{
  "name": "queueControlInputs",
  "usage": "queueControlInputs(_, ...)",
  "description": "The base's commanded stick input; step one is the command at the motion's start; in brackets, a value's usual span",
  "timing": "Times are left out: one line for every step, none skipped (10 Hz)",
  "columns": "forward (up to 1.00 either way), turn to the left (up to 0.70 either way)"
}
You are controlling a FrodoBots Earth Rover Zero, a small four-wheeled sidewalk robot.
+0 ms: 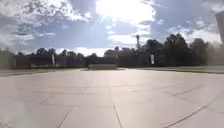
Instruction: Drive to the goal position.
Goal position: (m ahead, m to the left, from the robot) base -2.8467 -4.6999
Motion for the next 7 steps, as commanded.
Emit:
queueControlInputs(0.54, -0.01)
queueControlInputs(0.55, -0.01)
queueControlInputs(0.55, -0.01)
queueControlInputs(0.54, -0.01)
queueControlInputs(0.54, -0.01)
queueControlInputs(0.55, -0.01)
queueControlInputs(0.55, -0.01)
